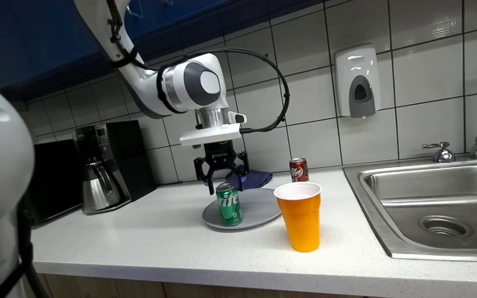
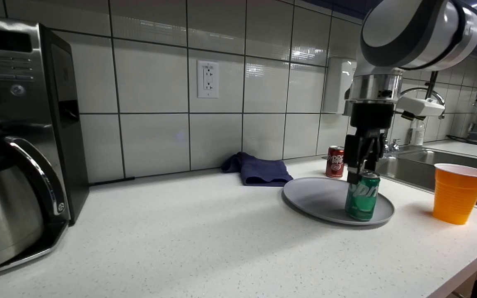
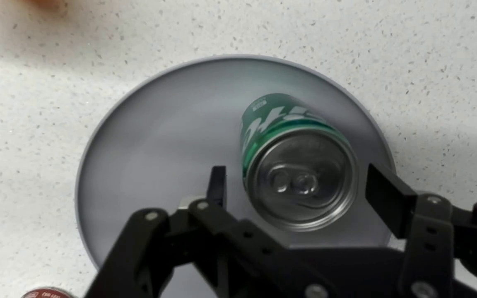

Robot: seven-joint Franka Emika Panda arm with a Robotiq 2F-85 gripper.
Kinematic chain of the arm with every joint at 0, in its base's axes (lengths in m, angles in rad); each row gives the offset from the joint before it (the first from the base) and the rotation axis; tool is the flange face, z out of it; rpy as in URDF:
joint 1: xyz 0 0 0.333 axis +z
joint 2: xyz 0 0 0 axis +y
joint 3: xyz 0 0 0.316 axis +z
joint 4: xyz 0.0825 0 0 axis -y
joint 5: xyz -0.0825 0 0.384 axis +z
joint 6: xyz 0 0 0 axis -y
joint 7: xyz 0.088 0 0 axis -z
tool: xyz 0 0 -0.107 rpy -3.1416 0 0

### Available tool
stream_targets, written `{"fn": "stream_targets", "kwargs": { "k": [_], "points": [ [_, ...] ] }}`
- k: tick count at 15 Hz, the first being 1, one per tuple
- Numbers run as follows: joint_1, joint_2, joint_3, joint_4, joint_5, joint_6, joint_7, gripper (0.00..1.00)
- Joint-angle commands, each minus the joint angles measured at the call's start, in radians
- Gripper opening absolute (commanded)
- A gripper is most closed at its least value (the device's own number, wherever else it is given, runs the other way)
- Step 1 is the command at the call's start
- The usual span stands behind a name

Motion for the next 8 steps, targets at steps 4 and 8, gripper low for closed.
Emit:
{"fn": "stream_targets", "kwargs": {
  "k": [4,8],
  "points": [
    [-0.022,-0.035,0.020,0.023,0.013,-0.042,-0.024,1.00],
    [-0.022,-0.063,0.017,0.027,0.010,-0.050,-0.004,1.00]
  ]
}}
